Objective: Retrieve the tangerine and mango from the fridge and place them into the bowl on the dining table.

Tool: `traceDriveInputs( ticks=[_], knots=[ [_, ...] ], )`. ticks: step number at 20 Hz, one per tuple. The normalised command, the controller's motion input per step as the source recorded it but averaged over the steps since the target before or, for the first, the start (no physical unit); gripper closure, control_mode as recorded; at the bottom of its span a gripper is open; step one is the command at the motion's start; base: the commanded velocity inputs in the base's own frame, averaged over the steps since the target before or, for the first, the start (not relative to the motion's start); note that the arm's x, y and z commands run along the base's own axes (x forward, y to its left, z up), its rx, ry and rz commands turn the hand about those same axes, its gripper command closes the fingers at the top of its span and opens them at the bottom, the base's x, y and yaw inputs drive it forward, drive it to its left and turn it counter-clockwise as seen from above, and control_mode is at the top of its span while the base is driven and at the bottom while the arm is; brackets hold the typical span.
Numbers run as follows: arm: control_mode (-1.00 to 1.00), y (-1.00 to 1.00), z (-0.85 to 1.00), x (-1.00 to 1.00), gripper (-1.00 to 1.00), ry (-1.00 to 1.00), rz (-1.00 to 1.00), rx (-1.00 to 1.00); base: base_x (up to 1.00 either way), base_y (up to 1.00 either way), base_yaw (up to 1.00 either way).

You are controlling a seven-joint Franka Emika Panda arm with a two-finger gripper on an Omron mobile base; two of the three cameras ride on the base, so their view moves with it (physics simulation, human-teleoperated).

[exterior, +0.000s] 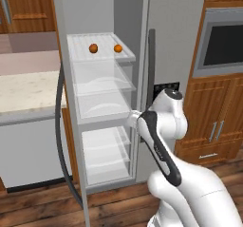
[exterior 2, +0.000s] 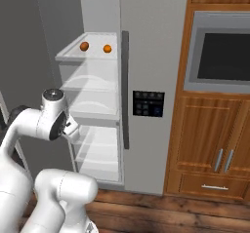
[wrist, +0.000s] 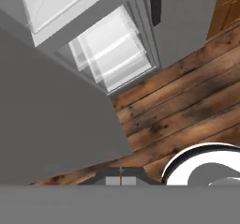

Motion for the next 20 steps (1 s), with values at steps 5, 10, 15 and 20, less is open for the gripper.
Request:
traceDriveInputs(
  ticks=[5,10,15,20],
  knots=[
    [-1.00,-0.02,-0.01,0.00,1.00,0.01,0.00,-0.42,0.00,0.00,0.00],
    [-1.00,-0.24,0.00,0.00,1.00,0.01,0.00,-0.06,0.00,0.00,0.00],
    [-1.00,-0.31,0.00,0.00,1.00,0.00,0.00,0.00,0.00,0.00,0.00],
    [-1.00,-0.22,0.00,0.00,1.00,0.00,0.00,0.00,0.00,0.00,0.00]
  ],
)
